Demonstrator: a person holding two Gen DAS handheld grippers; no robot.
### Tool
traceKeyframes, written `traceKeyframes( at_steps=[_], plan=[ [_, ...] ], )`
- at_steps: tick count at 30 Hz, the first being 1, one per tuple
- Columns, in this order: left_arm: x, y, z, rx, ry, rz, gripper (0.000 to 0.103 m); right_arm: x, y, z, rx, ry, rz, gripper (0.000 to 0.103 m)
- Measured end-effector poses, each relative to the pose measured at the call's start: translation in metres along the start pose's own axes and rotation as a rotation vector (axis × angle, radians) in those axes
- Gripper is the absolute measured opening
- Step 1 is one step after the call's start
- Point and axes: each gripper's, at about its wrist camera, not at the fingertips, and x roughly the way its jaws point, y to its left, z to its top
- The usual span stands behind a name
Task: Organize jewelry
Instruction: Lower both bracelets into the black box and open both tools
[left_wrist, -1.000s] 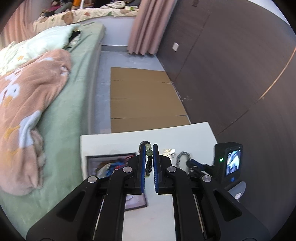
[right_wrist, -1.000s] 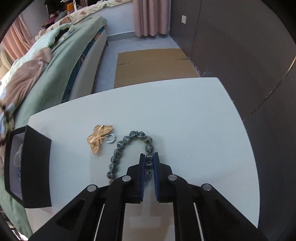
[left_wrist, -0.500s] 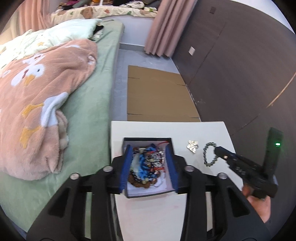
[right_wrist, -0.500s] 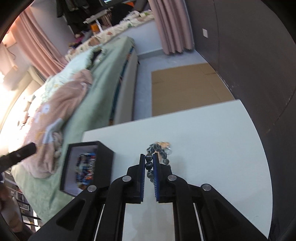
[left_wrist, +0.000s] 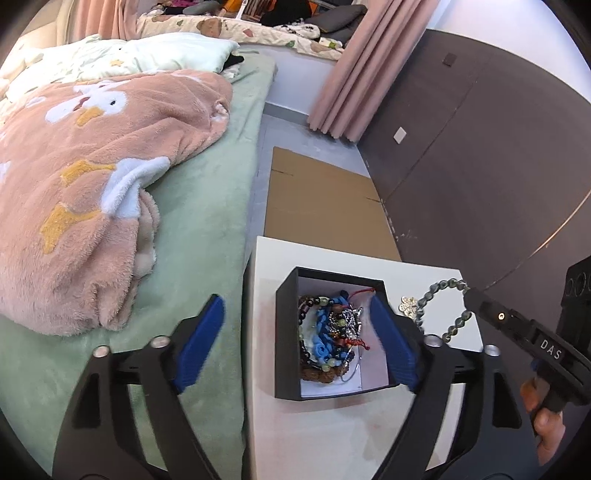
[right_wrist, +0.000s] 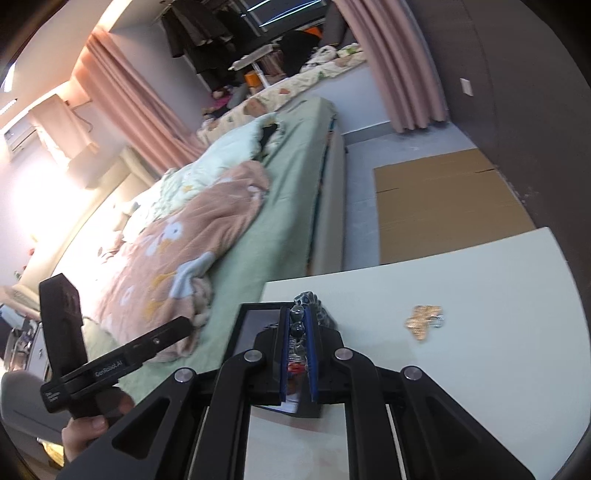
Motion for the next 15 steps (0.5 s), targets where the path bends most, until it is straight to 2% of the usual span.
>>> traceKeyframes(
  at_steps=[5, 8, 9, 10, 11, 12, 13, 14, 15],
  plan=[
    [0.004, 0.022, -0.006, -0.056, 0.021, 0.0, 0.088, 0.012, 0.02, -0.005, -0.029, 0.012, 0.048, 0.009],
    [0.003, 0.029, -0.007, -0.067, 0.023, -0.002, 0.088, 0.022, 0.027, -0.009, -0.025, 0.041, 0.088, 0.013],
    [0.002, 0.03, -0.007, -0.067, 0.022, -0.003, 0.088, 0.027, 0.027, -0.011, -0.013, 0.067, 0.106, 0.021],
    [0.001, 0.031, -0.007, -0.067, 0.02, -0.003, 0.088, 0.031, 0.026, -0.013, -0.001, 0.086, 0.106, 0.038],
    [-0.001, 0.033, -0.007, -0.069, 0.016, -0.002, 0.088, 0.031, 0.025, -0.014, 0.003, 0.079, 0.089, 0.045],
    [-0.002, 0.034, -0.007, -0.073, 0.013, 0.0, 0.088, 0.031, 0.024, -0.014, 0.004, 0.064, 0.063, 0.049],
    [-0.003, 0.035, -0.007, -0.076, 0.011, 0.001, 0.088, 0.029, 0.023, -0.015, 0.001, 0.053, 0.045, 0.049],
    [-0.004, 0.036, -0.007, -0.079, 0.006, 0.004, 0.088, 0.027, 0.021, -0.014, 0.002, 0.057, 0.042, 0.049],
    [-0.005, 0.036, -0.006, -0.08, 0.004, 0.005, 0.088, 0.026, 0.019, -0.014, 0.008, 0.06, 0.041, 0.054]
  ],
)
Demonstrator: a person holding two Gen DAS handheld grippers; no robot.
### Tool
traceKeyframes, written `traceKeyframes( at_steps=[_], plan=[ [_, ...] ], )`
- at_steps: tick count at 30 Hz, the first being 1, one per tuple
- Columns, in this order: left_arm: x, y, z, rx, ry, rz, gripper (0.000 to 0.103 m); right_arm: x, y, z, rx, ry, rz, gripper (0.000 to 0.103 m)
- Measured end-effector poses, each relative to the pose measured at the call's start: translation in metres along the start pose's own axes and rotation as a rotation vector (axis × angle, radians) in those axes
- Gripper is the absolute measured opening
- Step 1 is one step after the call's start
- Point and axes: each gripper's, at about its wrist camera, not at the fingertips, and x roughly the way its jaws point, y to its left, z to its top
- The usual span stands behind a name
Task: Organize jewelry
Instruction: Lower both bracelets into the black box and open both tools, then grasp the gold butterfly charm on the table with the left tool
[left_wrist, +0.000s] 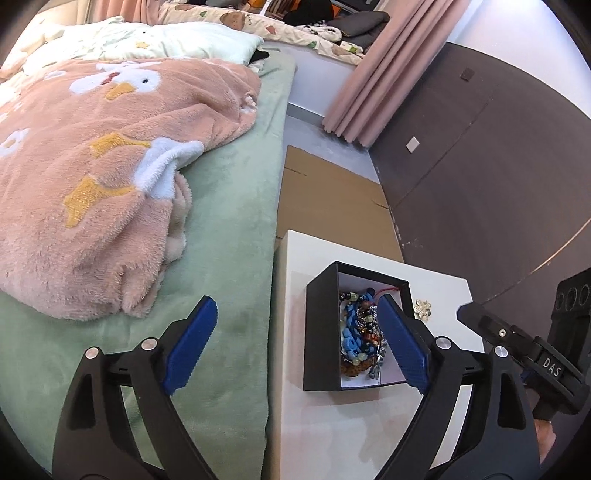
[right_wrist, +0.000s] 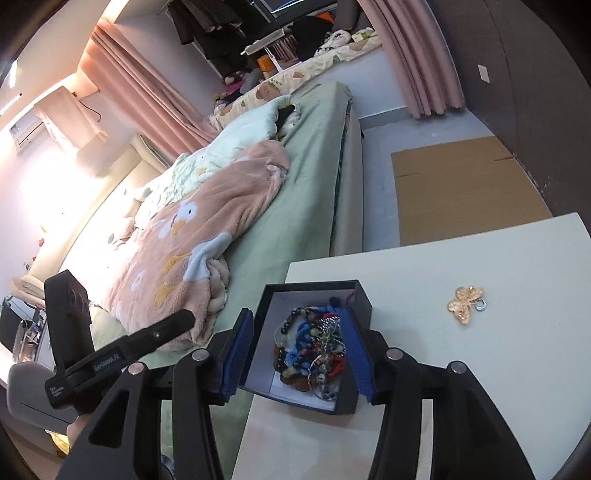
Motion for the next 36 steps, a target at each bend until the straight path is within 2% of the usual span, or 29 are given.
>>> traceKeyframes(
  at_steps=[1, 3, 9, 12, 19, 26, 29, 32, 33, 36],
  plan=[
    [0.0, -0.001, 0.0, 0.001, -0.003, 0.002, 0.088, -0.002, -0.003, 0.0, 0.003, -0.001, -0.008, 0.065],
    [0.0, -0.004, 0.0, 0.007, -0.003, 0.002, 0.088, -0.011, -0.009, 0.0, -0.01, -0.024, -0.068, 0.079],
    [0.005, -0.027, 0.0, 0.052, 0.001, 0.01, 0.089, -0.029, -0.041, 0.007, 0.021, -0.029, -0.137, 0.088],
    [0.01, -0.044, 0.001, 0.086, 0.004, 0.015, 0.092, -0.035, -0.061, 0.008, 0.068, -0.023, -0.151, 0.092],
    [0.023, -0.092, -0.003, 0.189, 0.04, 0.004, 0.092, -0.042, -0.105, 0.013, 0.208, -0.013, -0.173, 0.091],
    [0.04, -0.143, -0.002, 0.294, 0.101, -0.047, 0.092, -0.048, -0.13, 0.011, 0.257, 0.012, -0.205, 0.087],
    [0.053, -0.164, -0.003, 0.345, 0.136, -0.042, 0.092, -0.049, -0.14, 0.009, 0.281, 0.032, -0.204, 0.087],
    [0.065, -0.179, -0.004, 0.375, 0.165, -0.04, 0.092, -0.051, -0.148, 0.008, 0.292, 0.045, -0.205, 0.09],
    [0.07, -0.186, -0.004, 0.392, 0.178, -0.035, 0.092, -0.052, -0.152, 0.008, 0.299, 0.044, -0.21, 0.095],
    [0.083, -0.201, -0.008, 0.433, 0.208, -0.02, 0.092, -0.057, -0.163, 0.009, 0.335, 0.033, -0.215, 0.095]
  ],
)
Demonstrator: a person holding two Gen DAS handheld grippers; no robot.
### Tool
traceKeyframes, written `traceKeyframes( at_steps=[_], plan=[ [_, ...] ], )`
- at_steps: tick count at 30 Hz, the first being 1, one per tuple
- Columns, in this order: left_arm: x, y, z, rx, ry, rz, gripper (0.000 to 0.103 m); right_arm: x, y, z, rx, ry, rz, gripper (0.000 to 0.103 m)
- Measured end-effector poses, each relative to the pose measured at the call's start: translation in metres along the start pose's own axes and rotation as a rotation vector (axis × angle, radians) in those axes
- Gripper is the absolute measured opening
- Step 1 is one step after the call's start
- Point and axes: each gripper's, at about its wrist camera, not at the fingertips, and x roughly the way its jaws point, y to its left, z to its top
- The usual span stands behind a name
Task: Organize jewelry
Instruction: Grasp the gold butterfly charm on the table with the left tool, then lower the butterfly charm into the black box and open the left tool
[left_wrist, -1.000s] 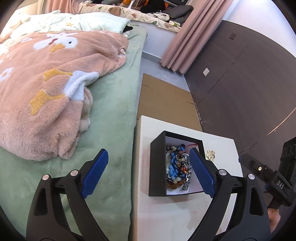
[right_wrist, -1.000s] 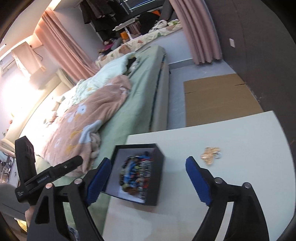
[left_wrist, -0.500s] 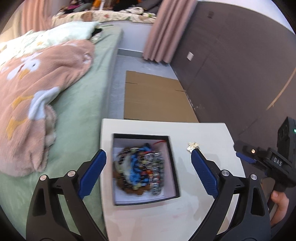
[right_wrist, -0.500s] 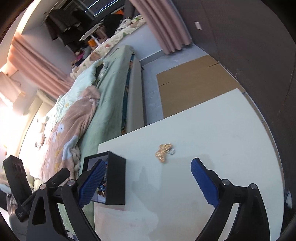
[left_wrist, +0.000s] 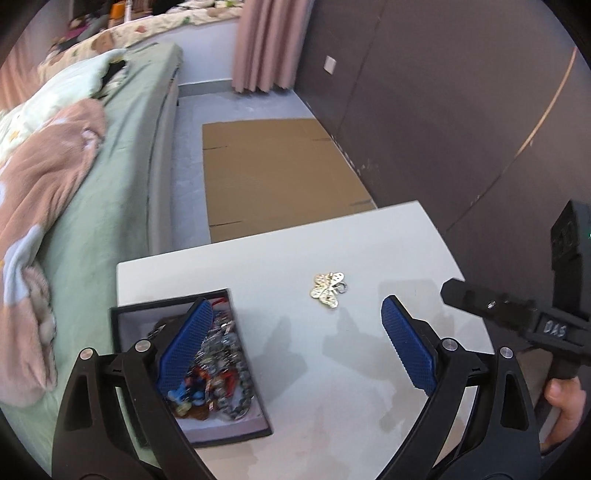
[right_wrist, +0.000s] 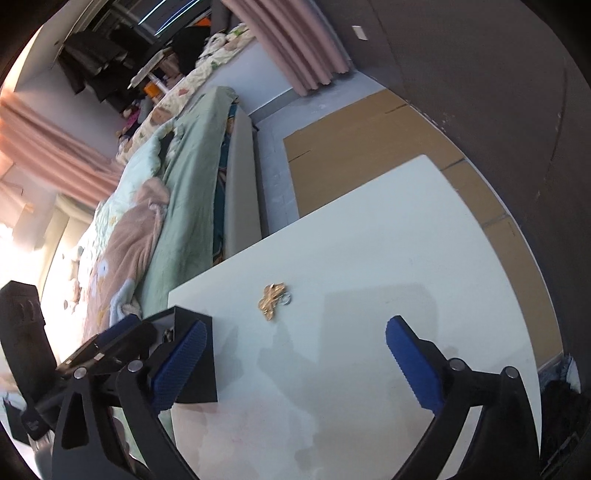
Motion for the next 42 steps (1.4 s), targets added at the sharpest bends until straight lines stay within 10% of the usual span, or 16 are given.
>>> traceKeyframes(
  at_steps=[5, 12, 23, 42],
  plan=[
    [0.029, -0.021, 0.01, 0.047, 0.053, 0.009, 0.092, -0.001, -0.016, 0.005, 0.066, -0.001, -0.011, 0.095],
    [0.072, -0.024, 0.014, 0.029, 0.156, 0.008, 0.057, -0.012, -0.035, 0.01, 0.121, -0.039, -0.032, 0.095],
    [0.109, -0.029, 0.014, 0.028, 0.217, 0.025, 0.039, -0.007, -0.042, 0.014, 0.12, -0.03, -0.081, 0.091],
    [0.039, 0.003, 0.015, -0.069, 0.067, -0.053, 0.027, 0.052, -0.001, 0.01, 0.005, 0.05, -0.033, 0.042]
  ],
)
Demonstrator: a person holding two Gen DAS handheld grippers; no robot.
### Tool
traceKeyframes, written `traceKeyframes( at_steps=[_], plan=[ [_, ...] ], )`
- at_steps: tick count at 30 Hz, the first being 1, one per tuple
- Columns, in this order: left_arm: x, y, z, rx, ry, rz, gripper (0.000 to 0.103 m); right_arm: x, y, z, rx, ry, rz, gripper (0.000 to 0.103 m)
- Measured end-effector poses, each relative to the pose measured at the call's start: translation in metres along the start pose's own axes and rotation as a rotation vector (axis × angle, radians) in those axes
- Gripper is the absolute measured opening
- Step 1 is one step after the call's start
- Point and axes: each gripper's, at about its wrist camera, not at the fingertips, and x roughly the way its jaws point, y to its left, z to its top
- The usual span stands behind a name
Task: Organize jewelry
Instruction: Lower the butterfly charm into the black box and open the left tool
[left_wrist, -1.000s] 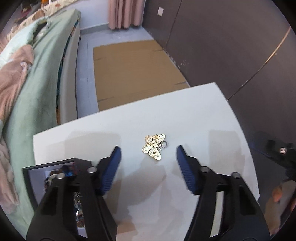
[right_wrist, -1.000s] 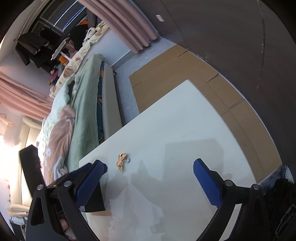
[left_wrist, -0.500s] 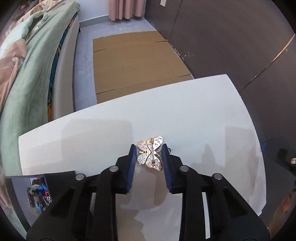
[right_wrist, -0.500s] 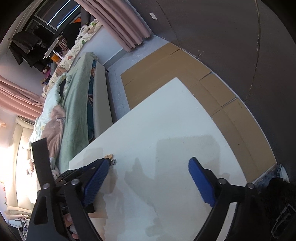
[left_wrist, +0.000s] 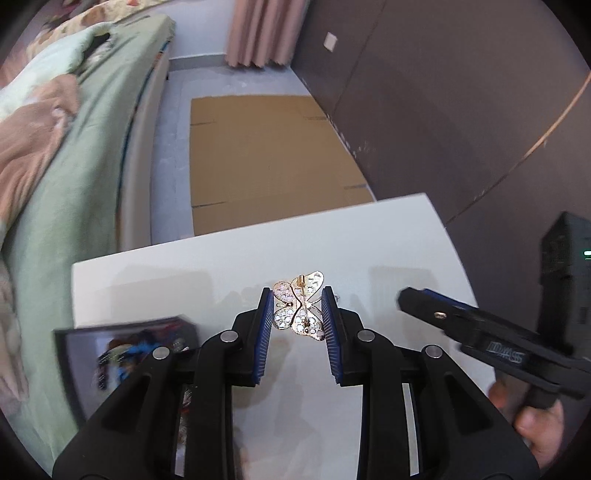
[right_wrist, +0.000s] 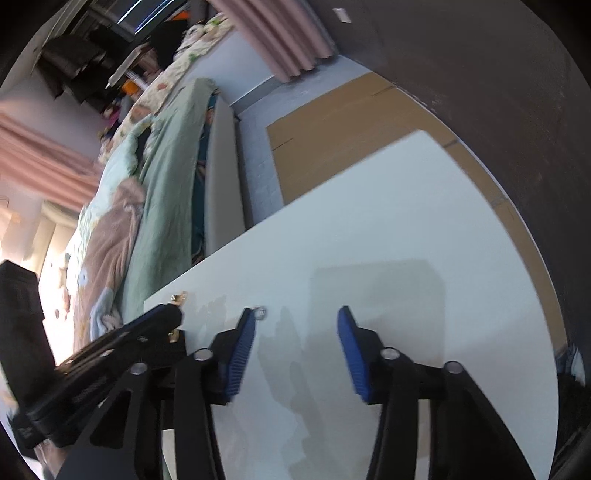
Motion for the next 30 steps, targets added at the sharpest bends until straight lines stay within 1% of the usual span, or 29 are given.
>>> traceKeyframes(
  at_steps=[3, 5, 8, 12, 14, 18, 20, 23, 25, 26, 27, 29, 30],
  plan=[
    [-0.018, 0.014, -0.005, -0.034, -0.034, -0.013, 0.027, 0.01, 0.016, 0.003, -0.068, 0.018, -0.024, 0.038],
    [-0.03, 0.024, -0.012, -0.051, -0.057, -0.012, 0.027, 0.015, 0.026, 0.009, -0.103, 0.021, -0.03, 0.037],
    [-0.044, 0.042, -0.025, -0.084, -0.078, -0.013, 0.027, 0.023, 0.039, 0.013, -0.153, 0.027, -0.072, 0.037],
    [-0.055, 0.069, -0.036, -0.137, -0.1, -0.011, 0.027, 0.038, 0.051, 0.009, -0.206, 0.063, -0.119, 0.031],
    [-0.059, 0.083, -0.043, -0.162, -0.11, -0.01, 0.027, 0.045, 0.057, 0.005, -0.239, 0.067, -0.152, 0.031],
    [-0.063, 0.1, -0.051, -0.185, -0.114, -0.017, 0.027, 0.057, 0.067, 0.002, -0.287, 0.07, -0.214, 0.029],
    [-0.063, 0.107, -0.055, -0.201, -0.113, -0.02, 0.027, 0.063, 0.069, 0.0, -0.293, 0.08, -0.23, 0.029],
    [-0.057, 0.116, -0.059, -0.223, -0.097, -0.036, 0.027, 0.066, 0.078, -0.005, -0.349, 0.061, -0.287, 0.028],
    [-0.056, 0.115, -0.058, -0.223, -0.094, -0.046, 0.027, 0.068, 0.083, -0.01, -0.381, 0.053, -0.34, 0.019],
    [-0.055, 0.115, -0.058, -0.224, -0.094, -0.054, 0.027, 0.068, 0.085, -0.011, -0.395, 0.054, -0.351, 0.015],
    [-0.055, 0.114, -0.057, -0.224, -0.093, -0.058, 0.027, 0.067, 0.085, -0.012, -0.39, 0.062, -0.344, 0.012],
    [-0.054, 0.114, -0.058, -0.223, -0.089, -0.062, 0.027, 0.065, 0.084, -0.013, -0.385, 0.071, -0.335, 0.012],
    [-0.054, 0.114, -0.059, -0.224, -0.09, -0.061, 0.029, 0.064, 0.082, -0.012, -0.378, 0.071, -0.327, 0.012]
  ],
)
